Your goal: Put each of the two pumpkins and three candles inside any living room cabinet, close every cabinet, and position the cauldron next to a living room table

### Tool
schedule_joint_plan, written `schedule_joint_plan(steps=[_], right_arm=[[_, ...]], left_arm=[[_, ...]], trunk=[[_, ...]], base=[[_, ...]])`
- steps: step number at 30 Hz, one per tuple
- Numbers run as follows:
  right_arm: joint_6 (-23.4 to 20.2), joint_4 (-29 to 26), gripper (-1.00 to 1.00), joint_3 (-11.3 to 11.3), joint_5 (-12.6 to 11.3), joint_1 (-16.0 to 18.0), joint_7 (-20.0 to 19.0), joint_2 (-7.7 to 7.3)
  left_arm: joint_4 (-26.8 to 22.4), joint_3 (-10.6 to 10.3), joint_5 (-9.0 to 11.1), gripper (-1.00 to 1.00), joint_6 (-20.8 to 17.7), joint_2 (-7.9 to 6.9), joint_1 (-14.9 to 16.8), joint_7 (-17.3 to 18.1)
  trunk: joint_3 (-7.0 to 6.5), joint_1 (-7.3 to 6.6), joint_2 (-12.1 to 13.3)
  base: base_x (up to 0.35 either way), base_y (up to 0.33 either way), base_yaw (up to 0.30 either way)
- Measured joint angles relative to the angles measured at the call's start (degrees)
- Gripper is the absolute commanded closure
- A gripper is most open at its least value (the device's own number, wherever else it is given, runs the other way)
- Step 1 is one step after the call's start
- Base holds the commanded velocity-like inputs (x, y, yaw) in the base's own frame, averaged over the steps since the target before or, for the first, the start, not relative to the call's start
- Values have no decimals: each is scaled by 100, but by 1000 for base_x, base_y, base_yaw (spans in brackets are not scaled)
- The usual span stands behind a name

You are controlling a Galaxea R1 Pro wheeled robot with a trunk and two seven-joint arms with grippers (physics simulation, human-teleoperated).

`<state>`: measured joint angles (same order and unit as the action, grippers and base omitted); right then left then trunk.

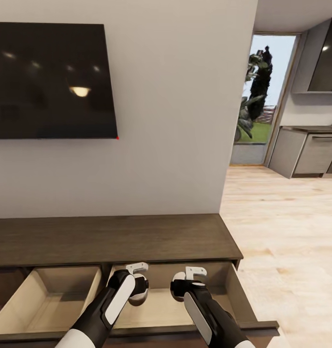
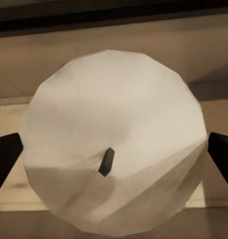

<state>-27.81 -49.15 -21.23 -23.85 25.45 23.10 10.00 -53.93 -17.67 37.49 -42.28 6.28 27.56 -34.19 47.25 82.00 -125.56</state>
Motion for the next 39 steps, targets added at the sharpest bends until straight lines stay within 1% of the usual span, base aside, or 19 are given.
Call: schedule_joint_plan(steps=[7,12,15,18,29,32,34,36,39], right_arm=[[-61,7,100,-2,-3,8,0,0],[-73,17,100,2,-11,16,1,0],[-74,49,100,1,-8,16,2,0],[-64,113,100,0,-4,17,2,0],[-57,91,100,0,5,17,27,0],[-40,53,100,-3,9,17,27,0],[-21,37,100,-43,4,17,18,0],[-9,24,100,-172,-6,17,19,0],[-9,20,100,-245,-5,17,32,0]], left_arm=[[0,2,-3,100,1,7,0,1],[-2,-12,-1,100,-3,7,0,1],[0,-64,-9,100,17,7,-1,-3],[0,-130,-24,100,163,8,0,-34],[3,-155,-15,100,207,27,-1,-95],[3,-253,8,100,210,63,-1,-96],[3,-291,-3,100,203,72,-1,-97],[3,-310,-6,100,201,76,-1,-96],[3,-317,-10,100,201,77,-1,-96]], trunk=[[0,2,0],[90,112,-199],[144,178,-319],[197,244,-439],[395,485,-881],[449,551,-1001],[485,595,-1081],[521,639,-1161],[574,705,-1282]], base=[[35,0,0],[2,0,0],[0,0,0],[0,0,0],[0,0,0],[0,0,0],[0,0,0],[0,0,0],[0,0,0]])
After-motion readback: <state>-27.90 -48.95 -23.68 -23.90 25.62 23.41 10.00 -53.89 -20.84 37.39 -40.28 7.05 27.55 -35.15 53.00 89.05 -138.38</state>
